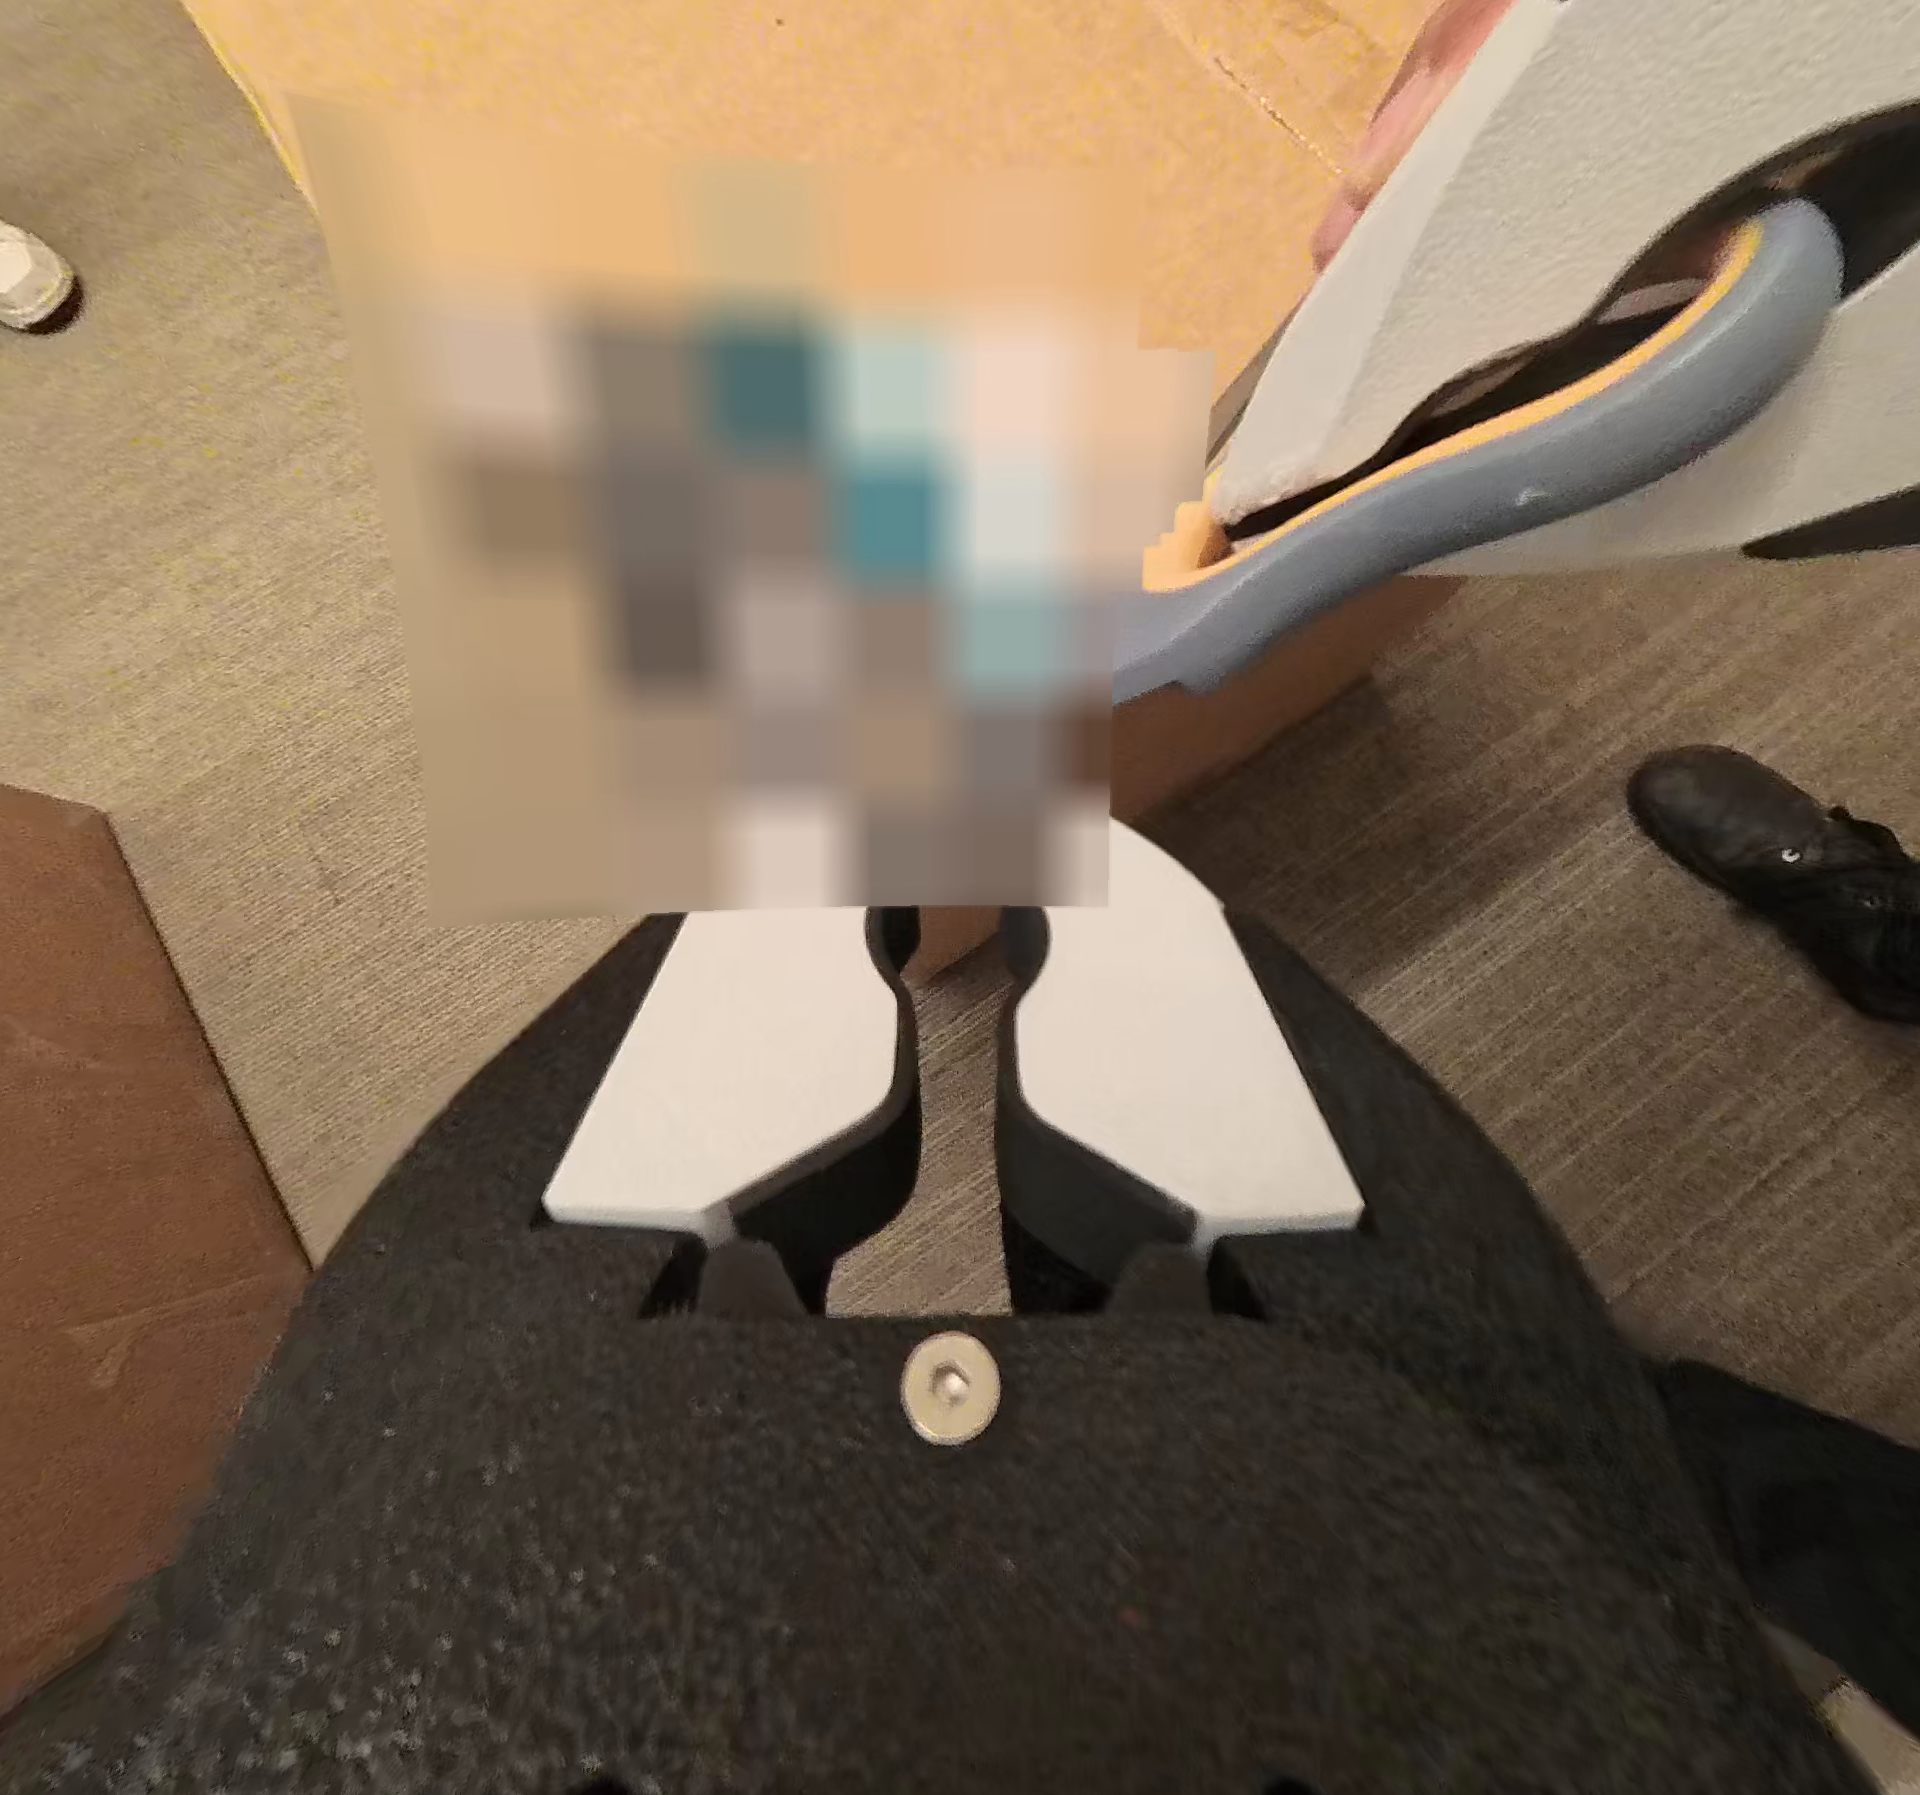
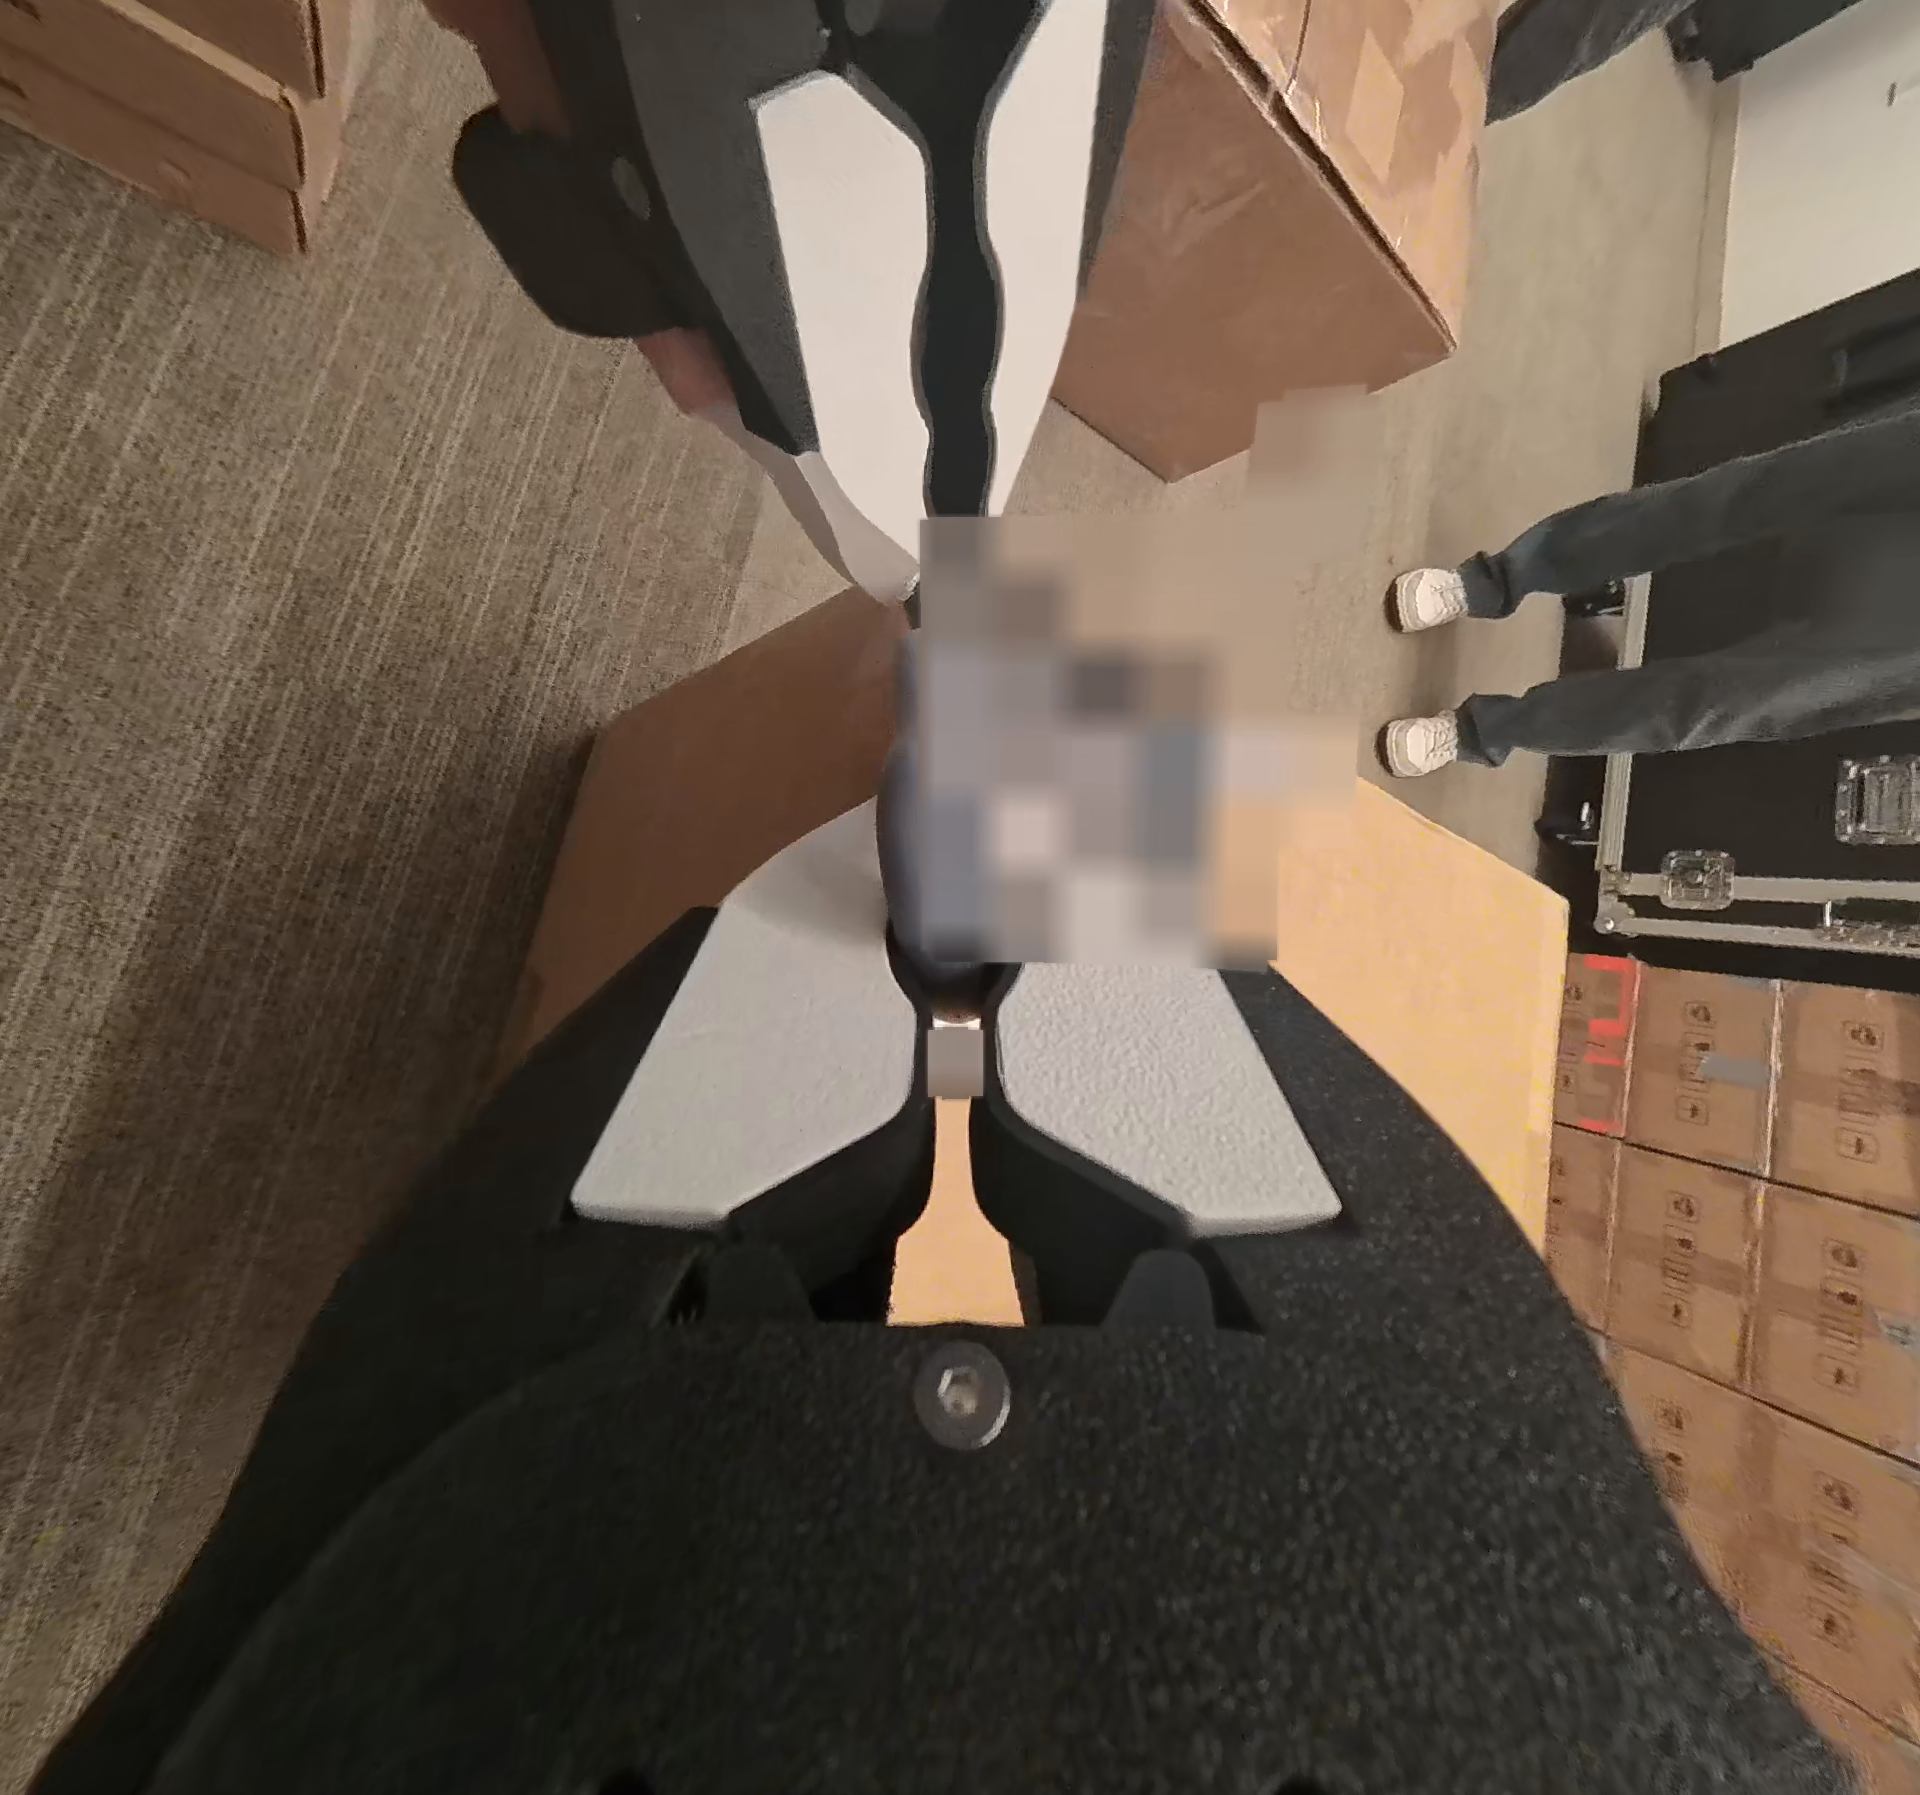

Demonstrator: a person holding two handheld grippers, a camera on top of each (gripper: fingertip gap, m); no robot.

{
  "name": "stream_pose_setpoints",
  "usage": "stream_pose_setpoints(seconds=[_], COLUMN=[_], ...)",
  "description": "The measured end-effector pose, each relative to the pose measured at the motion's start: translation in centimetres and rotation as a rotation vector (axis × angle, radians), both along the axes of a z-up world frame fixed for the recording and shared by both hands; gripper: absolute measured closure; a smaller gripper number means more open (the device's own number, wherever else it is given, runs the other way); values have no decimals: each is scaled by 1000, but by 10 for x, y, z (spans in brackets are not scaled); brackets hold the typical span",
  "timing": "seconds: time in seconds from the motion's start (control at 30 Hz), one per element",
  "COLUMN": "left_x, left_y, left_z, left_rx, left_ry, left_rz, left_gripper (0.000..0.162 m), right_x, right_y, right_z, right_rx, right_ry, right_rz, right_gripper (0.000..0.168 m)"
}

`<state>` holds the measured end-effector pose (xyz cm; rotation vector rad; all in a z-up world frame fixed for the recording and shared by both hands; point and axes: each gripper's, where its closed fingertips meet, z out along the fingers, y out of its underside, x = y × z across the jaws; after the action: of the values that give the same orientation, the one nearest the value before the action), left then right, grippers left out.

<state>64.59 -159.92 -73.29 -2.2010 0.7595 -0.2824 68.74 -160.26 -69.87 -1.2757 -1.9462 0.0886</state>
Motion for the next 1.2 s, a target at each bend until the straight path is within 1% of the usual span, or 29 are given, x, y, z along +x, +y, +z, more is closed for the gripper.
stream_pose_setpoints(seconds=[0.13, 0.27, 0.43, 0.8, 1.2], left_x=[2, 7, 12, 33, 65], left_y=[0, 0, -1, -1, -2], left_z=[-1, -4, -6, -6, -6], left_rx=[-9, -15, -6, -40, -47], left_ry=[-38, -26, -37, -53, -70], left_rz=[23, 11, 28, 33, 21], left_gripper=[153, 153, 153, 153, 153], right_x=[2, 10, 15, 37, 69], right_y=[0, -3, -2, -3, -2], right_z=[-2, -10, -11, -13, -13], right_rx=[6, 32, 49, 13, 27], right_ry=[-6, -17, -15, -2, -13], right_rz=[1, 10, -2, -33, -38], right_gripper=[168, 168, 168, 168, 168])
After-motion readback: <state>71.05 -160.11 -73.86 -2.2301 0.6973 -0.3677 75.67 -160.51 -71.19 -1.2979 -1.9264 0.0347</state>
